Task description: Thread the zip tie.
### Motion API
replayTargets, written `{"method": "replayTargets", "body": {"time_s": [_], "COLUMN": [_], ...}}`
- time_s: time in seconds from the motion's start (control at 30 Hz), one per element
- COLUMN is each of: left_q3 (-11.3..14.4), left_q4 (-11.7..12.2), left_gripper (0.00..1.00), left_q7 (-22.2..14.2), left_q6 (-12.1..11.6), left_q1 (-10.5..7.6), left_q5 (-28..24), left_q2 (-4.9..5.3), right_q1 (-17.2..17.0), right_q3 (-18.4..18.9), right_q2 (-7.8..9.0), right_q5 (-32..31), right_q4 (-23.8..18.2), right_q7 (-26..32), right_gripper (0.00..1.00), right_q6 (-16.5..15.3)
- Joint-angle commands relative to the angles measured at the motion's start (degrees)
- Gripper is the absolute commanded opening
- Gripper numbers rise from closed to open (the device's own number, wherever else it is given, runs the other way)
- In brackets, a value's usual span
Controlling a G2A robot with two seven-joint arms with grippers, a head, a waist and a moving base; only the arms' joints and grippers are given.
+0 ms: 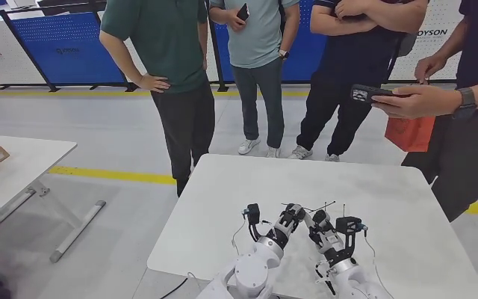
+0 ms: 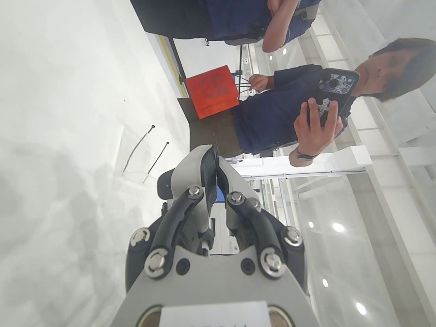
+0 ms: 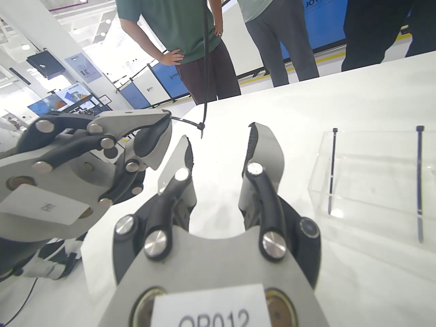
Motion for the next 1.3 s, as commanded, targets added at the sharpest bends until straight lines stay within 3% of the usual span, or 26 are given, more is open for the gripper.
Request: {"method": "replayTargets", "body": {"time_s": [0.0,0.6,0.73,1.07,1.13,1.17,1.27], "left_q3": [0.0,0.2,0.2,0.5,0.5,0.6,0.6], "left_q4": [0.1,0.4,0.4,0.5,0.6,0.6,0.6], "left_gripper": [0.0,0.0,0.0,0.0,0.0,0.0,0.0], "left_q7": [0.0,0.0,-0.1,-0.1,-0.1,-0.1,0.0], "left_q6": [0.0,0.0,-0.1,-0.1,-0.1,-0.1,-0.1], "left_q1": [-0.06,-0.14,-0.07,-0.03,-0.08,-0.1,-0.16], "left_q5": [0.0,-0.1,0.0,0.2,0.2,0.2,0.0], "left_q2": [0.0,0.08,0.12,0.16,0.15,0.15,0.14], "right_q1": [0.0,1.0,1.2,1.5,1.5,1.5,1.4], "right_q3": [0.1,-0.7,-0.9,-1.1,-1.1,-1.0,-0.9], "right_q2": [0.02,-0.11,-0.15,-0.2,-0.18,-0.18,-0.16], "right_q5": [0.0,-0.2,0.0,0.1,0.1,0.1,0.4], "right_q4": [-0.1,0.3,0.4,0.7,0.6,0.5,0.5], "right_q7": [-0.1,0.3,0.7,1.0,1.0,0.8,0.9], "right_gripper": [0.35,0.14,0.18,0.16,0.13,0.0,0.0], "right_q6": [-0.1,0.6,0.8,0.8,0.8,0.9,0.8]}}
